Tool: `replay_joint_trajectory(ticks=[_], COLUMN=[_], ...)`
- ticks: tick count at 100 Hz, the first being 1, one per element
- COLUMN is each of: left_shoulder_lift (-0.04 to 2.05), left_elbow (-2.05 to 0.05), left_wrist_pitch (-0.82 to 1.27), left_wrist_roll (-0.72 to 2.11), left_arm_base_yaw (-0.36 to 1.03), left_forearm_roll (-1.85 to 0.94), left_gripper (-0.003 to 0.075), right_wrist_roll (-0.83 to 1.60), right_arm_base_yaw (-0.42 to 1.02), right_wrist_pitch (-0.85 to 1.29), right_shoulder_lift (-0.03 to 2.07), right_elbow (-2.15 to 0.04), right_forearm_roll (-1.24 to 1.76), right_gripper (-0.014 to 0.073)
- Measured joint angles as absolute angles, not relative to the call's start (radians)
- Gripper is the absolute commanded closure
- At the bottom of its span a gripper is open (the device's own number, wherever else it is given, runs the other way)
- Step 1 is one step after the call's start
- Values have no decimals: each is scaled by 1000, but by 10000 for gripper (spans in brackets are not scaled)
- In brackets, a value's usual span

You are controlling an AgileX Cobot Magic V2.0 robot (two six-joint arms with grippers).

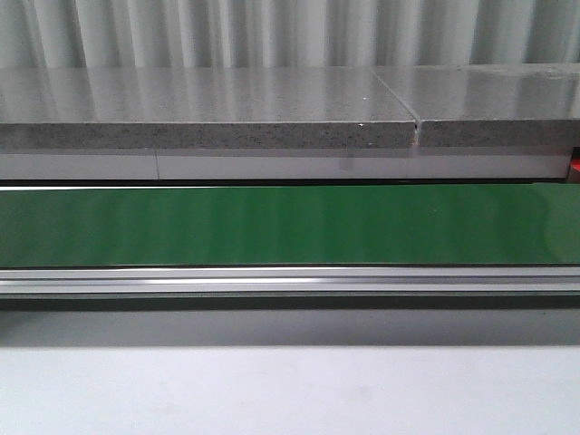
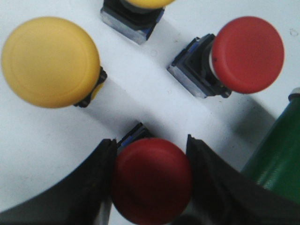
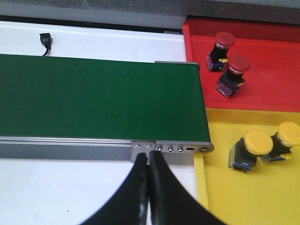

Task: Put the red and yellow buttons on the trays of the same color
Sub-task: 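Grasp the red push-button with the left gripper and lift it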

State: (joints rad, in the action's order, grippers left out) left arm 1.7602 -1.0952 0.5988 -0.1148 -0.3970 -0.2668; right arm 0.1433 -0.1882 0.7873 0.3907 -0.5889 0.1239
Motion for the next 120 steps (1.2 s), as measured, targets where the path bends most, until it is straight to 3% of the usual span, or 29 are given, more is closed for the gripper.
replay_joint_trajectory(ticks=[34,56,85,120], left_shoulder_lift=[1585,1471,1467,1513], left_elbow=[-1128,-1128,-1128,-1128], left_wrist_pitch=[705,773,803,803], left_wrist_roll=[-14,84,169,172], left_arm_base_yaw=[-393,-314,-191,-180], left_forearm_roll=[-267,-265,-259,-243], left_gripper=[740,740,740,740], right_wrist_roll=[143,143,143,143], right_arm_base_yaw=[-188,-188,-188,-188], right_wrist_pitch=[787,787,787,787], right_shoulder_lift=[391,391,391,391], right_elbow=[-589,-589,-589,-589], right_forearm_roll=[124,122,122,120], right_gripper=[664,664,664,664])
